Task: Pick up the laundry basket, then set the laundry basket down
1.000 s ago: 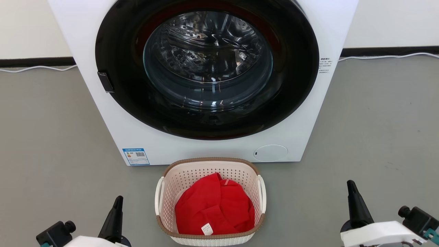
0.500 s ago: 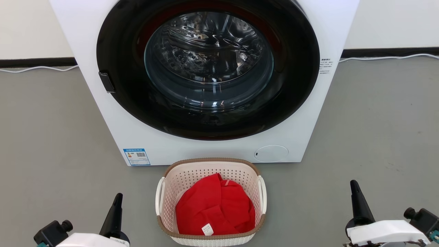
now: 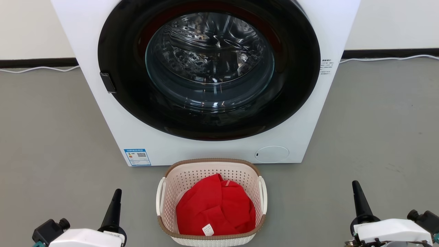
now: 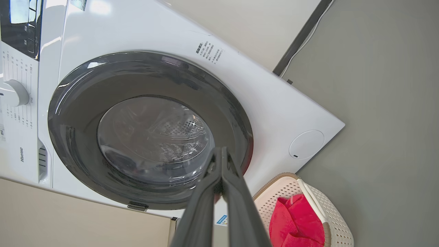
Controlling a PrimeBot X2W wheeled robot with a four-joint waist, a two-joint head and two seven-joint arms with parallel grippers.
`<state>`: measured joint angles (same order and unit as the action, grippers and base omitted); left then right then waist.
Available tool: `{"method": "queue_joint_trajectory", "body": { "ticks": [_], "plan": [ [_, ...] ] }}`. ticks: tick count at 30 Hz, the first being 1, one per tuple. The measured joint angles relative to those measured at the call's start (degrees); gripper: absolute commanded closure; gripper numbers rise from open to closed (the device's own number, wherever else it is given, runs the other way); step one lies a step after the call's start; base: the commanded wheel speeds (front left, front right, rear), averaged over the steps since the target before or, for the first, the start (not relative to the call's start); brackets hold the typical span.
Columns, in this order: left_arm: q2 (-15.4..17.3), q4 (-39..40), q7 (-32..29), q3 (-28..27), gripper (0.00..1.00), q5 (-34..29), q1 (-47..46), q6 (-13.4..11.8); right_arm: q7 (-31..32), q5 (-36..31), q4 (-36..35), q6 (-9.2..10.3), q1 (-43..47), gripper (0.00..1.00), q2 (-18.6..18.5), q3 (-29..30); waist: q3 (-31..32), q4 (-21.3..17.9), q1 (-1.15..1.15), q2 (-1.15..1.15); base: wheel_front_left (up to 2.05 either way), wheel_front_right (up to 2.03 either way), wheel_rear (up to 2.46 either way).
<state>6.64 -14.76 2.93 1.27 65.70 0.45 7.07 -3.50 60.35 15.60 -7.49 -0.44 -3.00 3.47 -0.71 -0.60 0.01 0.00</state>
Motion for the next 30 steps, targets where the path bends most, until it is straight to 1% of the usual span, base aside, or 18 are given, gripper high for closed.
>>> {"method": "queue_joint_trajectory", "body": {
  "ticks": [30],
  "plan": [
    [-2.5,-0.3,-5.4,-3.2,1.00,15.8,-2.0,0.0,5.1,19.2,0.0,0.00,-1.4,1.00,0.0,1.8,0.3,0.4,0.00,0.00,0.00,0.00,0.00]
  ]
}}
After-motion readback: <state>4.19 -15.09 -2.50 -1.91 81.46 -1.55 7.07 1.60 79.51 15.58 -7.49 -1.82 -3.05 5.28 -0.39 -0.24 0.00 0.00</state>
